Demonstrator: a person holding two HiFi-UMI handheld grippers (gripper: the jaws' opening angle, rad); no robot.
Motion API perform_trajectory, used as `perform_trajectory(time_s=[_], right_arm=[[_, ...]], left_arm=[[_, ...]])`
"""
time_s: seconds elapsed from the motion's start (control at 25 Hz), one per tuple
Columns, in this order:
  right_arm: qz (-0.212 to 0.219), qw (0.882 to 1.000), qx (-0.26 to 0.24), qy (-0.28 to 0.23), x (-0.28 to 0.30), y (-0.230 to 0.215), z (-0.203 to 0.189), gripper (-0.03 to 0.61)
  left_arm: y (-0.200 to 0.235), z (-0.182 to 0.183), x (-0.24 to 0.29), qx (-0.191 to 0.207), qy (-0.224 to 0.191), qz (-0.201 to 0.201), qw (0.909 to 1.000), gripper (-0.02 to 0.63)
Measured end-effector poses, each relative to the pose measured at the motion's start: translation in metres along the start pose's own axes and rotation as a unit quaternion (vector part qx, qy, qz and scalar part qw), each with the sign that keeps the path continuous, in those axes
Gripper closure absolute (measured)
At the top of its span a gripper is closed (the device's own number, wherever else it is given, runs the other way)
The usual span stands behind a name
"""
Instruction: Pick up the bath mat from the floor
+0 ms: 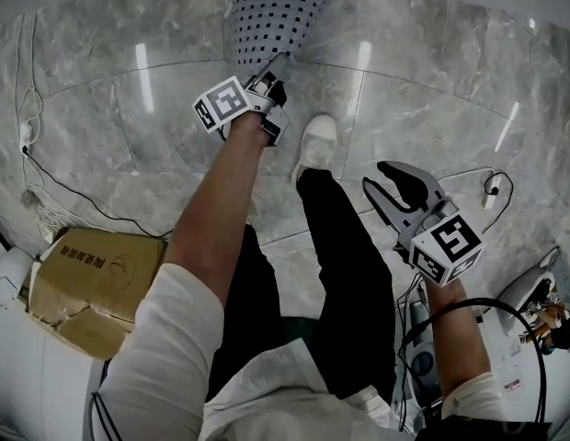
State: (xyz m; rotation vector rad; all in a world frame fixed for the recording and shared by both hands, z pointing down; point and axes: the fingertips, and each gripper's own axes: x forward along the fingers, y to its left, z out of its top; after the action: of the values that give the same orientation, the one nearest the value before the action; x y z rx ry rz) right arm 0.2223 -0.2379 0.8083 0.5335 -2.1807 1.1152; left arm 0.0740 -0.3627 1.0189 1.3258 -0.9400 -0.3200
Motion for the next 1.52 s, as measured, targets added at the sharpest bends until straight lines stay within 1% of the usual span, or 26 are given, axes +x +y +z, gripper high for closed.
perform_trajectory(time_s=[0.12,0.32,0.52,0.64,0.84,1.04,1.36,1.52], right_arm=[[-0.005,1.000,0.002,-0.010,-0.014,0.016,0.014,0.440],[-0.014,1.000,-0.002,-0.028,-0.035,0.041,0.033,0.440],[-0.017,0.999,-0.011,-0.049,-0.054,0.083,0.055,0.442],[-0.022,0.998,-0.016,-0.060,-0.068,0.106,0.067,0.442],[-0.031,0.996,-0.027,-0.076,-0.092,0.165,0.079,0.442],[-0.030,0.995,-0.033,-0.093,-0.121,0.219,0.097,0.442],[-0.041,0.989,-0.059,-0.129,-0.170,0.313,0.137,0.452],[-0.044,0.984,-0.072,-0.154,-0.194,0.361,0.157,0.466]], left_arm=[[-0.031,0.021,-0.009,0.016,-0.007,0.001,0.9999,0.595],[-0.091,0.051,-0.031,0.034,-0.018,-0.016,0.9991,0.597],[-0.138,0.067,-0.071,0.053,-0.018,-0.021,0.9982,0.598],[-0.167,0.069,-0.096,0.057,-0.015,-0.026,0.9979,0.598],[-0.220,0.058,-0.164,0.065,-0.003,-0.041,0.9970,0.598],[-0.281,0.052,-0.224,0.073,-0.001,-0.061,0.9955,0.598],[-0.406,0.067,-0.339,0.113,-0.008,-0.101,0.9885,0.598],[-0.465,0.065,-0.401,0.132,-0.008,-0.124,0.9835,0.598]])
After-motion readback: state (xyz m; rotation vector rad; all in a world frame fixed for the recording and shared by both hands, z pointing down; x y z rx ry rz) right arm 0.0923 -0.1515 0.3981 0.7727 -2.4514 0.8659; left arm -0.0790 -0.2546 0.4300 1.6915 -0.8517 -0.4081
